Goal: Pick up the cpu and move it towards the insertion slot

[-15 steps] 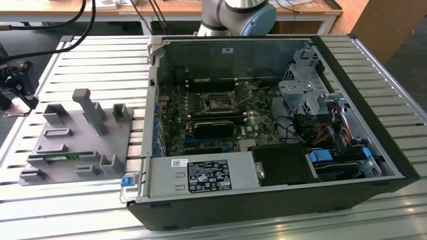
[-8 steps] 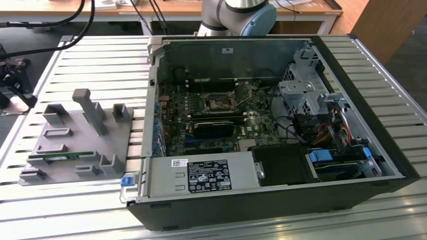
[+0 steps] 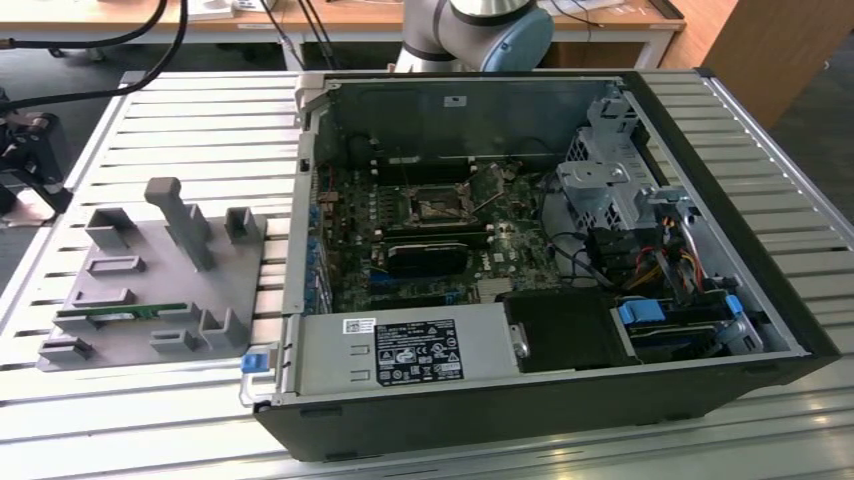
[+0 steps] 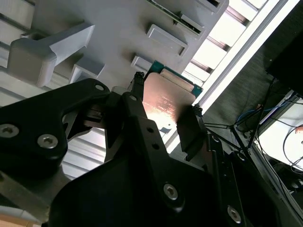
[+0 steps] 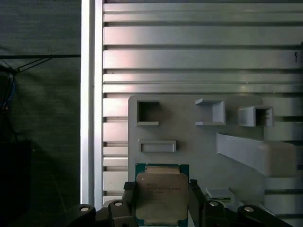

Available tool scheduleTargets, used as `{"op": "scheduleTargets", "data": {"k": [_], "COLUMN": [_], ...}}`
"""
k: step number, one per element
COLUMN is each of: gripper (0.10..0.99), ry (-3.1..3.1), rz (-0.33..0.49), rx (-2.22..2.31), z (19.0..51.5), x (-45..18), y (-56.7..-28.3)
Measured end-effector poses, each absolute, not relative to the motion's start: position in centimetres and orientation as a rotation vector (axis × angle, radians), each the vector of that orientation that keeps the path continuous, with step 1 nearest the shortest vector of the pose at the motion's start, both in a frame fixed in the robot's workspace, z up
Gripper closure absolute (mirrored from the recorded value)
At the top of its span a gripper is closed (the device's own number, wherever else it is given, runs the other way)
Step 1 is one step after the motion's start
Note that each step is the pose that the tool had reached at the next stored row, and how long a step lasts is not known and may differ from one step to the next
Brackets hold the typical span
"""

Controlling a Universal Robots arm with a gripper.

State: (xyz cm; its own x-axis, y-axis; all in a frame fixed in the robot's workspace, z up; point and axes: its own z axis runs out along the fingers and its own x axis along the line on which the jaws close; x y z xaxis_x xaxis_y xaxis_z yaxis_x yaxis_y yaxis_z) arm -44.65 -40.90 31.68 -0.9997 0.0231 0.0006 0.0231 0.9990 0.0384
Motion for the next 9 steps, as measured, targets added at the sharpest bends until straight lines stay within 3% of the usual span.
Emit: {"op": "scheduleTargets", "data": {"k": [9], "gripper": [0.557], "ry": [-3.141], "rz": [-0.06], "rx": [-0.036], "z": [32.15], "x": [-44.65], "y": [-40.9]}}
